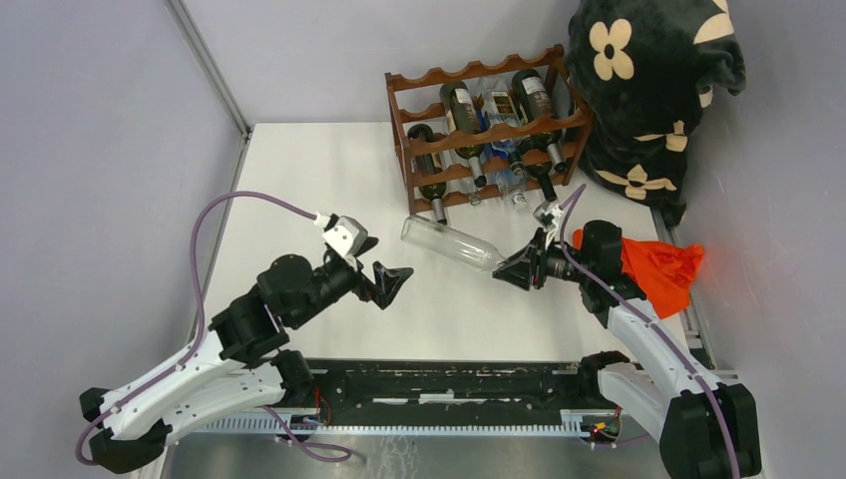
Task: Put the wine bottle on the wine rack
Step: Pick up the wine bottle from the center of the board, then place the wine bottle in the wine rack.
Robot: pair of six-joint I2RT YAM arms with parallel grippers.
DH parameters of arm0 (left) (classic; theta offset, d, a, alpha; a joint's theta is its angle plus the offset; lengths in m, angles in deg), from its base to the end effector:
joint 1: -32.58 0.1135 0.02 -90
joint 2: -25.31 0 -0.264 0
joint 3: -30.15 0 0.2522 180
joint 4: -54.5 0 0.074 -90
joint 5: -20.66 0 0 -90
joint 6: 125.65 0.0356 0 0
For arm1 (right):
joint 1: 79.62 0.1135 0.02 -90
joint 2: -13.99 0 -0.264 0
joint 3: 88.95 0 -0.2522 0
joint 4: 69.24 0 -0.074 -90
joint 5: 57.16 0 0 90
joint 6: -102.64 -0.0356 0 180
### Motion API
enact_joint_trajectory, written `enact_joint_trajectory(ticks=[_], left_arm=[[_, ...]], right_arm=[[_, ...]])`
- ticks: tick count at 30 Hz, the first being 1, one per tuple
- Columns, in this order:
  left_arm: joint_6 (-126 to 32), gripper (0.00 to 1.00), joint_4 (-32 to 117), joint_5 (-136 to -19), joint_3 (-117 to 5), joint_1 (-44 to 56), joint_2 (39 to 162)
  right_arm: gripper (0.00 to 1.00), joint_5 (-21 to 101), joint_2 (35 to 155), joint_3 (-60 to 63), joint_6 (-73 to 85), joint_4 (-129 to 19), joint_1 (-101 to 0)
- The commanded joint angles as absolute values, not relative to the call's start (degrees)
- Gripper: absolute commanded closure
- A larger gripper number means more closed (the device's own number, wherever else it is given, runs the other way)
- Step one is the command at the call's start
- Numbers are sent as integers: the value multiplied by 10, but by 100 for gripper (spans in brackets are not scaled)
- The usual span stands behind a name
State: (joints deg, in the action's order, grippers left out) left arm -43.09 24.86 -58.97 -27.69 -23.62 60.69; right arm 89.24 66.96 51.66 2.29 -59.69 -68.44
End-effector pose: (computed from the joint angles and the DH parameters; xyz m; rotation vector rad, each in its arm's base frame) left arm 0.0865 -0.1177 0.3491 0.5896 1.6374 -0.6729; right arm 0.1829 0.0664 0.2282 -0.6711 1.8528 1.2076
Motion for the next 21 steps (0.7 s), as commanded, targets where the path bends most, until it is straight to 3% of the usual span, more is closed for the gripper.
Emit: enact_joint_trajectory(ticks=[1,21], left_arm=[[-394,0,219,-563,-329,-234,592],[-327,0,223,-510,-350,-235,601]], right_arm=[[100,832,653,500,-104,-734,-686],[100,672,710,499,-219,-860,-685]])
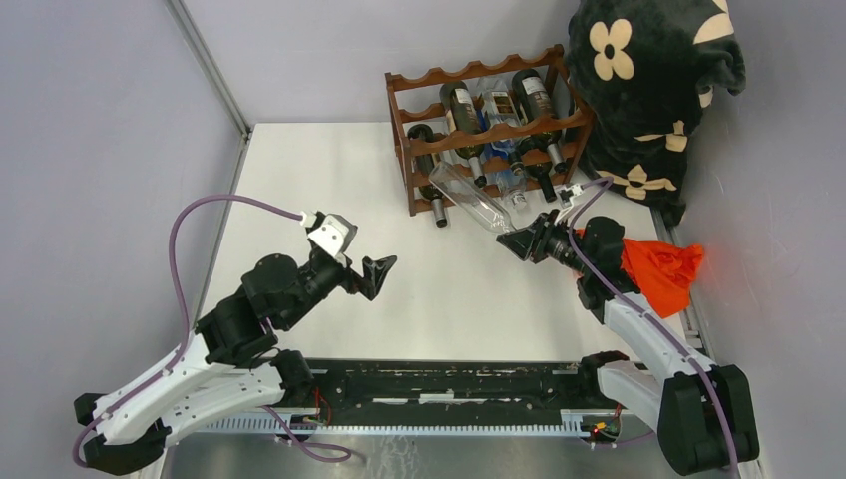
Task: Put the wine bottle on the wine rack
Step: Place the wine bottle in the wine rack.
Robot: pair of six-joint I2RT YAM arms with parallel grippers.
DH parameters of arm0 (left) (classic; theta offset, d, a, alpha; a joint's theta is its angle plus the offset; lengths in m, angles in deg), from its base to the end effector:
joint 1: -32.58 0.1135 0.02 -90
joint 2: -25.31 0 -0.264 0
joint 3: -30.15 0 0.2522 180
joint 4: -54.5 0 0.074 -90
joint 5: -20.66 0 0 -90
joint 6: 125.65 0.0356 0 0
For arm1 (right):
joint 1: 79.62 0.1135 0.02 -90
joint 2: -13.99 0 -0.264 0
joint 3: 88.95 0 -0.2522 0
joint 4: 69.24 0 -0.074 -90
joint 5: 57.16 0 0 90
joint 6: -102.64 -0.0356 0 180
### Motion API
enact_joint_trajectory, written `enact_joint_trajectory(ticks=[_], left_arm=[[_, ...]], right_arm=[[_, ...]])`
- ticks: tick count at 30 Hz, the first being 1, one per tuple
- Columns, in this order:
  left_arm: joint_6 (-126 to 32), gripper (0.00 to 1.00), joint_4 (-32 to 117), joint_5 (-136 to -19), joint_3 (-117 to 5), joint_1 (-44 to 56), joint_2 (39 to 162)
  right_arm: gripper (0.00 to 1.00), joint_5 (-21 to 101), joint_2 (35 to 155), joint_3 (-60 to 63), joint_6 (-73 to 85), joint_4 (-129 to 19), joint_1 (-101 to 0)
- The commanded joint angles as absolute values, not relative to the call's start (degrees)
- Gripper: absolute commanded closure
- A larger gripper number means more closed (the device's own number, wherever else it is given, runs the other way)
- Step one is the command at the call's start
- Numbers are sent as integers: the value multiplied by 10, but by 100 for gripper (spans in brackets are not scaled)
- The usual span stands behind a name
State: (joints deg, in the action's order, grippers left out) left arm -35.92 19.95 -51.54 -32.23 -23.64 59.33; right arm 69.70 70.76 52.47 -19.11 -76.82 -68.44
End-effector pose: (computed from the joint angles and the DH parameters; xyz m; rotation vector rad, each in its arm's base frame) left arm 0.0815 -0.1023 0.3694 0.5796 1.5944 -0.4817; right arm 0.2074 0.0628 0.2367 -0.1671 1.8445 1.0958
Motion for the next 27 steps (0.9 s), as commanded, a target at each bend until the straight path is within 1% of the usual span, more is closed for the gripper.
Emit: enact_joint_trajectory(ticks=[1,14,27], left_arm=[[-325,0,224,-510,-351,-235,602],[-346,0,237,-519,-347,-235,626],[-349,0,230,-515,-364,-235,653]], right_arm=[[100,672,713,498,-221,-863,-685],[100,653,762,469,-236,-909,-658],[100,647,859,398,-275,-965,-643]])
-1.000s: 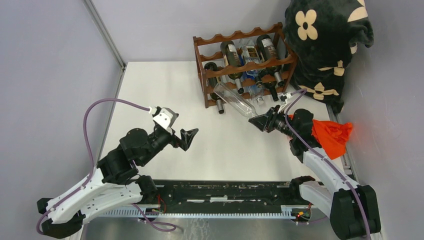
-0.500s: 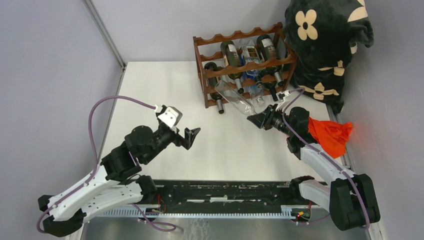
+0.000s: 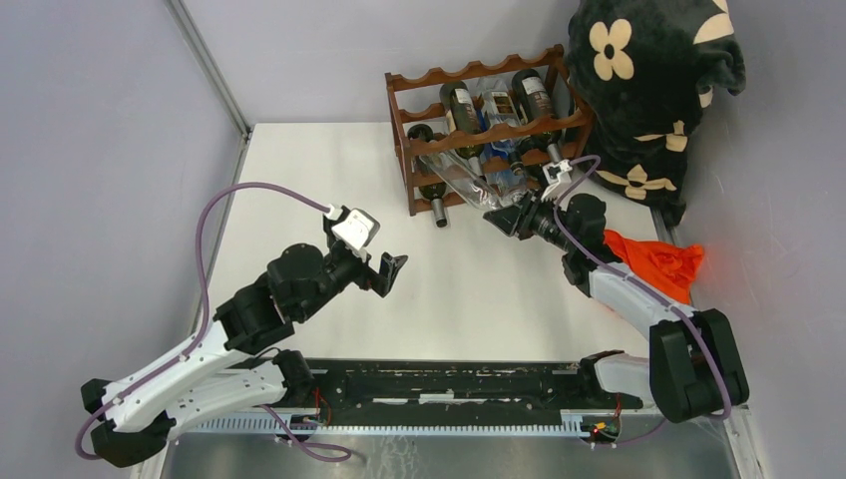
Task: Put the wine bottle on the wine rack
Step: Place the wine bottle in the wine rack.
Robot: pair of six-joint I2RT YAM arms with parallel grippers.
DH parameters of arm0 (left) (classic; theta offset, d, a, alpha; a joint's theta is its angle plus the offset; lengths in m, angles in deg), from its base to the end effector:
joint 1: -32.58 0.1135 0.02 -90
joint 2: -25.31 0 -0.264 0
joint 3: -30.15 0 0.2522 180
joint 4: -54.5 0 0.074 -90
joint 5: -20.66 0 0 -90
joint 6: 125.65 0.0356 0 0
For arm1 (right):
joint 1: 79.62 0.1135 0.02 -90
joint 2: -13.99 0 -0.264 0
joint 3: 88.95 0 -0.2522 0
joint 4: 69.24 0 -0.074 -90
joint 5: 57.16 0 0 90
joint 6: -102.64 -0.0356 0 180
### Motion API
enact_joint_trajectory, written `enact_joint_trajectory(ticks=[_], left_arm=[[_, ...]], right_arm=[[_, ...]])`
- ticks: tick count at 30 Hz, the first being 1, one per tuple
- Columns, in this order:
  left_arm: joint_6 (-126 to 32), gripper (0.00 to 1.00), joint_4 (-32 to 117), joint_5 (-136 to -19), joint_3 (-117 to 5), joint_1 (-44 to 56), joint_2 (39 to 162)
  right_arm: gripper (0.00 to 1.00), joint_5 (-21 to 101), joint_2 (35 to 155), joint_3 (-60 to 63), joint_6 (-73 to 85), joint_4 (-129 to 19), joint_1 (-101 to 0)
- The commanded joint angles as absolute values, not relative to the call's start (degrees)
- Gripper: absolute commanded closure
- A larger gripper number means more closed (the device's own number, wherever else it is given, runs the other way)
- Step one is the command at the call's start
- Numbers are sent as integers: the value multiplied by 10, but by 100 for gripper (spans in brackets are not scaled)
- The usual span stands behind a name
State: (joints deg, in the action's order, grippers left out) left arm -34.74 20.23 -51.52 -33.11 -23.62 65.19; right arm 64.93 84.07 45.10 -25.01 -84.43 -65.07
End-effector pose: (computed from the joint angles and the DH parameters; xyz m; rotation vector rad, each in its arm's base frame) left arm 0.0952 -0.1226 0.3625 0.6399 1.6517 -0.4293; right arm 0.2499 0.0844 0.2424 -0.0729 1.8432 1.1364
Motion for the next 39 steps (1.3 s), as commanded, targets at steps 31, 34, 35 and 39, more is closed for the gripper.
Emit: enact_joint_trajectory(ticks=[31,34,35,39], left_arm=[[-317,0,267,-497,-364,-234,659],[-280,0,317,-473,-354,-234,676],[-267,0,338,-463,-351,-234,684],[-210,0,415,-427,-351,-234,727]], right_arm=[[100,534,977,328,-288,-1019,-572],[100,539,990,317,-277,-1026,-572],[100,540,994,312,-274,-1030,-573],[100,539,1003,289,-269,-1024,-573]])
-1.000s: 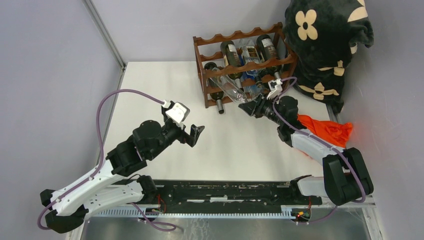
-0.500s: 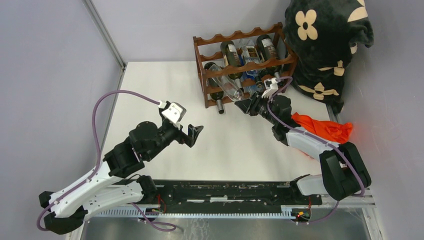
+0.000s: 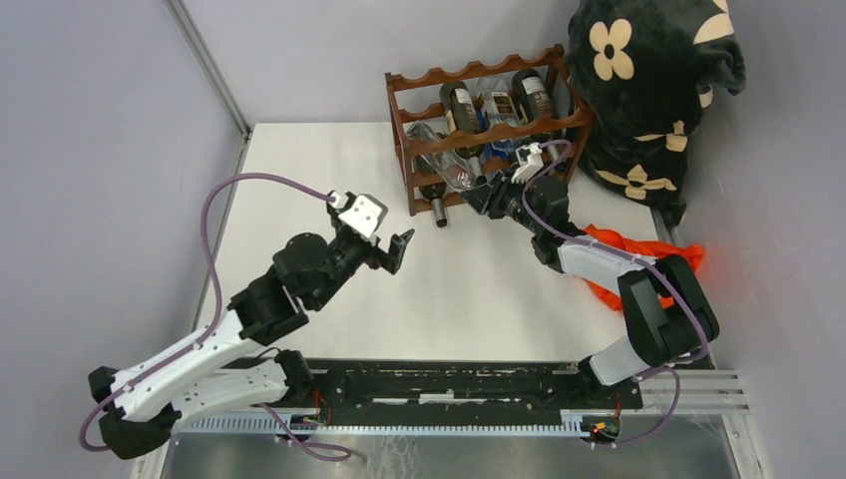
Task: Put the wine bottle on the wine rack
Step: Place the wine bottle in the wine rack.
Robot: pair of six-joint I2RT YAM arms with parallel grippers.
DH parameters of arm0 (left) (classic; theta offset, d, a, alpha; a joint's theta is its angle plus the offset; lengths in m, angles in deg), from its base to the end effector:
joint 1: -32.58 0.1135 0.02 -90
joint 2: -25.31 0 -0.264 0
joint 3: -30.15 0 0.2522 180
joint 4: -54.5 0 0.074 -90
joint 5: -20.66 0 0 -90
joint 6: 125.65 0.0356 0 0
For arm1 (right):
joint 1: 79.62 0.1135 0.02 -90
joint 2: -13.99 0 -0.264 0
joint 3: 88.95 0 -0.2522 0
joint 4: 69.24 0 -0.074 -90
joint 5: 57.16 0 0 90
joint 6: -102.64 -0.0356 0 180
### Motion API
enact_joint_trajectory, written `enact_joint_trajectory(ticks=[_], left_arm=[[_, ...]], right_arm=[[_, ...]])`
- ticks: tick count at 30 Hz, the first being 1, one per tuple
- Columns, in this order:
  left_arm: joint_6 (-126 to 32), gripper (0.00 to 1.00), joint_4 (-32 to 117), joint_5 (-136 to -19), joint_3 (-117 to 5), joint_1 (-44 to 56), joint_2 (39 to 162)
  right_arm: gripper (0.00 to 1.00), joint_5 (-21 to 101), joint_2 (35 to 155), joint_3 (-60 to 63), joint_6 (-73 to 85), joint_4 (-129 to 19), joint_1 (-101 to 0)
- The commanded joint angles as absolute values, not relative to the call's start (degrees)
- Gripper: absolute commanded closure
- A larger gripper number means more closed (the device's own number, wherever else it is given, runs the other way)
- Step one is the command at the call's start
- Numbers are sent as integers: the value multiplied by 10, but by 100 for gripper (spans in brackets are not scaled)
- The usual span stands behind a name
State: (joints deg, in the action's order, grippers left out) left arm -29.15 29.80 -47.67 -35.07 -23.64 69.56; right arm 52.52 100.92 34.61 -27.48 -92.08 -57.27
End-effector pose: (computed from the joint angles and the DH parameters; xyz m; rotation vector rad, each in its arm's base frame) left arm 0.1073 -0.1367 0.3810 0.5940 1.5320 -0.3562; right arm 0.3004 0.1365 0.2348 0.0082 1.8237 1.0852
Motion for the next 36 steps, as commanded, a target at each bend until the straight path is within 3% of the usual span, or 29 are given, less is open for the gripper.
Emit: enact_joint_trajectory(ticks=[1,12,19,36], left_arm=[[-203,0,435,-415,-355,-234,739],[-222,0,494,-314,-449,-163,866],[-289,0,473,-375,-504,-63,932],[-320,0,468,-448,-588,26,1058]], right_arm=[[100,539,1004,283,-268,-1022,-572],[100,478,1049,282,-298,-1074,-560],[100,409,1070,305,-296,-1144,-527],[100,266,1183,229,-300,-1175,-476]])
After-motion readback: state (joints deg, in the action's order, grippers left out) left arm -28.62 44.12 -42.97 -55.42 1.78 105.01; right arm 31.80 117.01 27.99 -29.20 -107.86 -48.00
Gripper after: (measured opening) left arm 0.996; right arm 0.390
